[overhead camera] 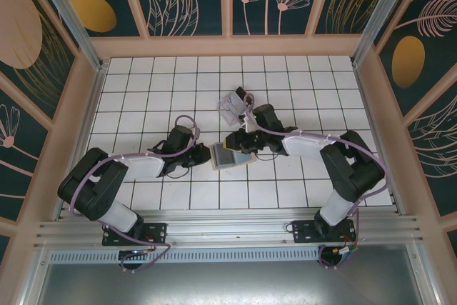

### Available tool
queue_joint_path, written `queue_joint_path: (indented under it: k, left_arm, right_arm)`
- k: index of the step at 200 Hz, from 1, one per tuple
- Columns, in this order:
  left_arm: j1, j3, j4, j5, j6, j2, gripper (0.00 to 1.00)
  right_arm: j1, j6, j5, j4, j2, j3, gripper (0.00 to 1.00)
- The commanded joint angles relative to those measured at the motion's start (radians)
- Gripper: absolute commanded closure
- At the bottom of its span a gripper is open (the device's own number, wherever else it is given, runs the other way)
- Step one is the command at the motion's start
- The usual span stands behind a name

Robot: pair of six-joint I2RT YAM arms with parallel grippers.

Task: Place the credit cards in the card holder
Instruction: Flip over the card slot in the card holder.

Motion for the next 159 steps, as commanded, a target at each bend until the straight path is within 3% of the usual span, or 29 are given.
queue_joint_path:
  k: [1, 45, 86, 106, 140, 159]
  left_arm:
    - [-0.007, 0.001, -0.002, -0.003, 0.01, -0.01, 0.88]
    - [-0.007, 0.023, -0.053, -0.04, 0.03, -0.052, 0.87]
    - [-0.007, 0.035, -0.09, -0.061, 0.047, -0.072, 0.85]
    - [-0.007, 0.035, -0.094, -0.072, 0.049, -0.083, 0.76]
    - [-0.007, 0.051, -0.152, -0.13, 0.065, -0.113, 0.52]
    - [-0.007, 0.065, -0.182, -0.169, 0.078, -0.146, 0.51]
  right_arm:
    - [-0.007, -0.005, -0.004, 0.004, 0.001, 0.025, 0.69]
    - [-0.064, -0.13, 0.121, -0.148, -0.022, 0.078, 0.69]
    - [-0.099, -0.169, 0.122, -0.179, -0.008, 0.104, 0.68]
    - [-0.106, -0.192, 0.154, -0.202, 0.001, 0.105, 0.68]
    - [-0.125, -0.223, 0.194, -0.223, 0.002, 0.111, 0.68]
    - [-0.14, -0.252, 0.219, -0.249, -0.001, 0.132, 0.68]
